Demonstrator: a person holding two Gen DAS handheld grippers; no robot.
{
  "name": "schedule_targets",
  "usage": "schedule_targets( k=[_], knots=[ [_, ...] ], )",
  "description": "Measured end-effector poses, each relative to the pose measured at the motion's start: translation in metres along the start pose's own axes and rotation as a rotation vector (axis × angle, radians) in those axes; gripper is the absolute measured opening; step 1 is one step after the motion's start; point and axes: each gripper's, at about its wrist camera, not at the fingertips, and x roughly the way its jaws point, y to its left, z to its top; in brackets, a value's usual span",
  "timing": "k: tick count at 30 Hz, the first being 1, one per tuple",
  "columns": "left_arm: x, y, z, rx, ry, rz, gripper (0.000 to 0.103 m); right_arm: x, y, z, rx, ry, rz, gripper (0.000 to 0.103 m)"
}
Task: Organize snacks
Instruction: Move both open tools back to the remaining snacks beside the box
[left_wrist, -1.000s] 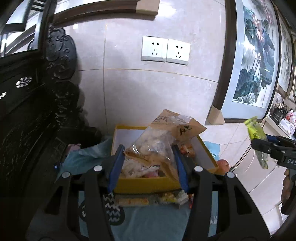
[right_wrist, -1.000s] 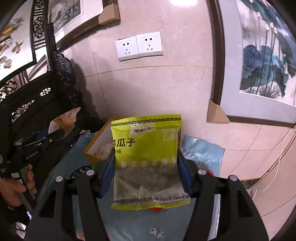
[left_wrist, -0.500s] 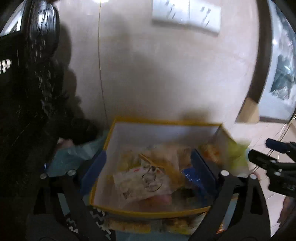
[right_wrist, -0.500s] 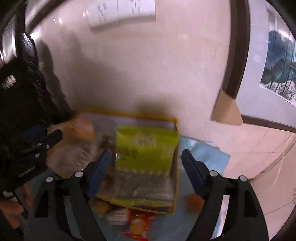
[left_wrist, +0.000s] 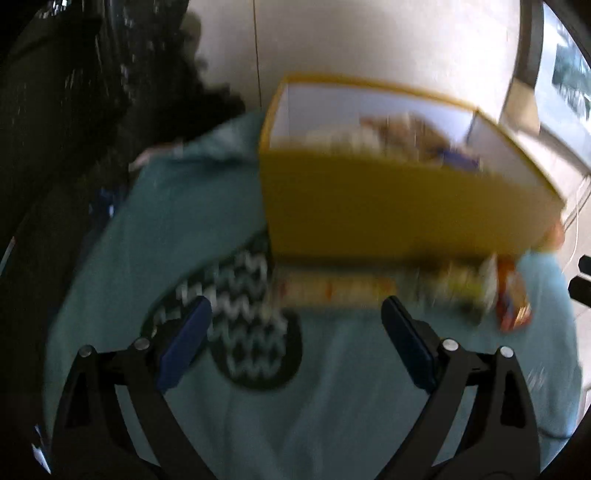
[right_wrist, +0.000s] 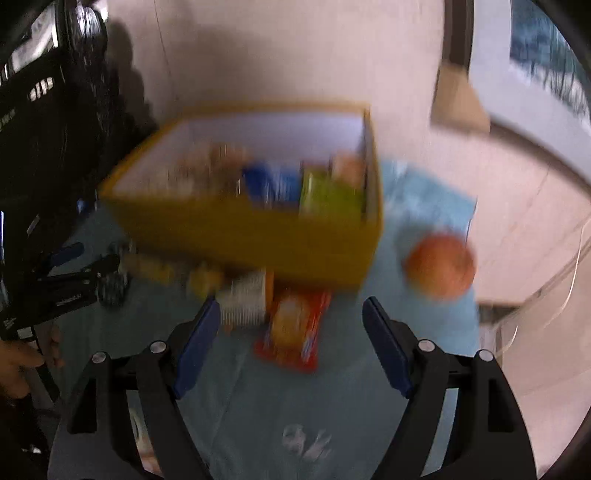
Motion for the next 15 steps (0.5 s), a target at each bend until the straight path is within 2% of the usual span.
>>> schedule_targets(
  k=[2, 4, 15],
  knots=[
    [0.001, -0.001, -0.01, 0.01, 0.018, -0.013, 0.095, 0.004, 0.003, -0.015, 0.012, 0.023, 0.005, 0.08],
    [-0.001, -0.006, -0.012, 0.039, 0.005, -0.012, 0.095, 0.007, 0.006, -0.02, 0.008, 0.037, -0.001, 0.08],
    [0.02, -0.027, 0.009, 0.076, -0.01, -0.024, 0.095, 0.039, 0.009, -0.004, -0.007, 0.074, -0.046, 0.08]
  ],
)
